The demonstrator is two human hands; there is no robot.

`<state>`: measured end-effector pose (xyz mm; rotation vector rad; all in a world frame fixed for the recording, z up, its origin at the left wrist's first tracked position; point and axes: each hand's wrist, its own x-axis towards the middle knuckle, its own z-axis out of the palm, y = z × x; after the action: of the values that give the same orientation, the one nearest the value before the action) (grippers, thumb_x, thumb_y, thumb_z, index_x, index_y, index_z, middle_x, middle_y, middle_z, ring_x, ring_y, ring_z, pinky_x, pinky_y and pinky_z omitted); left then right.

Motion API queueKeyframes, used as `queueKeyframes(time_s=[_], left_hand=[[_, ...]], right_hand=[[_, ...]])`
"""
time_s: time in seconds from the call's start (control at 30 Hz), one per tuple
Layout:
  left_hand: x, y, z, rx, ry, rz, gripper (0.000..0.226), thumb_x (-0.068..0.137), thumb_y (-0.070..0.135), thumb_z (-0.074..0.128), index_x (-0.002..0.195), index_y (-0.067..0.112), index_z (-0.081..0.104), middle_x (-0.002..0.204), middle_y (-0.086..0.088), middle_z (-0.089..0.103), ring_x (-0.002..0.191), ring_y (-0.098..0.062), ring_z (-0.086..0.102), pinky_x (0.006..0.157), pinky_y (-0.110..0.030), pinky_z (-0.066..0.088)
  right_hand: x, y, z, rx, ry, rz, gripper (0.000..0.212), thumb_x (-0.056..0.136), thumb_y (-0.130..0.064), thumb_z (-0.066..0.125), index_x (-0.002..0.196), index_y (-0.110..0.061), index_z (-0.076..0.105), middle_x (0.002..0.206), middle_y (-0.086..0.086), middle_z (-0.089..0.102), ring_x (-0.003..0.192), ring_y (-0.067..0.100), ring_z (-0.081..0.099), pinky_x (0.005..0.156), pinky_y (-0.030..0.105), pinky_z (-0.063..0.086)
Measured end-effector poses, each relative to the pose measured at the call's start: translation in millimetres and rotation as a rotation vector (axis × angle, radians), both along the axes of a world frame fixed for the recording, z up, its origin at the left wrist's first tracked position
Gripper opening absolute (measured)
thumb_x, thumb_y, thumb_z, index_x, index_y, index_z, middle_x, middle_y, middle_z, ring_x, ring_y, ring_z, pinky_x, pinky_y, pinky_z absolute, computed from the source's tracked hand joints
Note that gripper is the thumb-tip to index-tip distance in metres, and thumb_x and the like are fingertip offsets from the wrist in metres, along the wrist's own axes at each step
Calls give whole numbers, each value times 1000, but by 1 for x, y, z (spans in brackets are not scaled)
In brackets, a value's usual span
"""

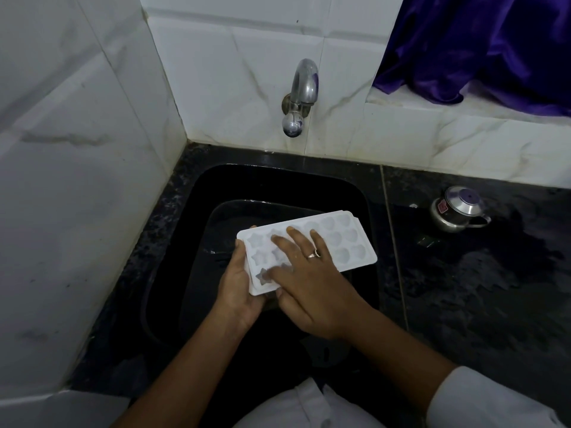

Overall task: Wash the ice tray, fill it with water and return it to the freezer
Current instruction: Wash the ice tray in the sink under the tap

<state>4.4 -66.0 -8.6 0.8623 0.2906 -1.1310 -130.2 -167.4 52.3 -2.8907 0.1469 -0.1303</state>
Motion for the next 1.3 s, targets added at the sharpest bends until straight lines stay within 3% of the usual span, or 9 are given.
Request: queueKeyframes(time_s=[0.13,0.27,0.43,0.53,0.63,0.7,0.87,1.03,1.3], left_hand=[[-5,-2,6,28,-19,-21,73,101,64,48,138,4,65,136,-21,69,128,-37,66,113,-51,48],[4,1,-4,16,10,15,77,98,67,51,145,6,61,146,-21,62,137,-38,58,122,-56,38],[-4,-4,6,24,0,-22,73,102,64,45,137,3,65,134,-23,69,124,-37,68,113,-50,48],[2,1,5,16,8,-1,75,100,65,49,141,4,63,139,-22,67,120,-35,70,110,-49,50],[2,1,4,5,16,-4,76,99,66,49,144,5,60,138,-20,68,115,-33,72,95,-47,60],[0,-1,4,7,24,-15,77,98,66,50,143,5,61,138,-21,68,121,-35,70,101,-49,56],[14,8,4,46,11,17,75,99,65,50,140,3,63,135,-23,69,117,-38,71,100,-52,58],[33,27,-2,29,-79,60,67,101,62,44,140,10,63,137,-21,68,122,-41,69,113,-61,44],[52,36,6,73,-16,77,59,108,58,40,137,13,65,132,-17,72,110,-34,76,75,-50,65]], right_hand=[[5,13,-6,4,27,43,41,95,-37,43,127,-19,62,164,14,31,158,33,10,124,61,8],[-1,-1,-4,-14,15,24,46,95,-37,43,138,-30,58,165,14,29,158,35,10,125,61,3],[5,14,-11,-9,33,43,44,96,-37,44,132,-16,58,163,14,32,157,34,14,123,61,11],[-2,5,-11,-45,46,57,50,97,-38,44,144,-24,51,165,14,27,158,34,10,125,61,5],[3,-3,-7,11,20,11,41,96,-37,43,134,-31,58,166,14,27,158,34,8,125,61,4],[9,6,-10,22,29,7,39,97,-38,42,129,-24,60,165,15,28,158,33,8,124,61,6],[1,5,-25,-70,61,63,61,98,-39,45,157,-25,35,169,13,22,158,34,9,126,60,4],[-18,-32,-29,-96,84,15,65,103,-43,38,163,-24,25,172,5,17,160,28,6,127,57,6],[-29,-78,-35,-190,34,-74,60,105,-47,38,161,-26,30,169,-1,28,158,29,18,127,56,16]])
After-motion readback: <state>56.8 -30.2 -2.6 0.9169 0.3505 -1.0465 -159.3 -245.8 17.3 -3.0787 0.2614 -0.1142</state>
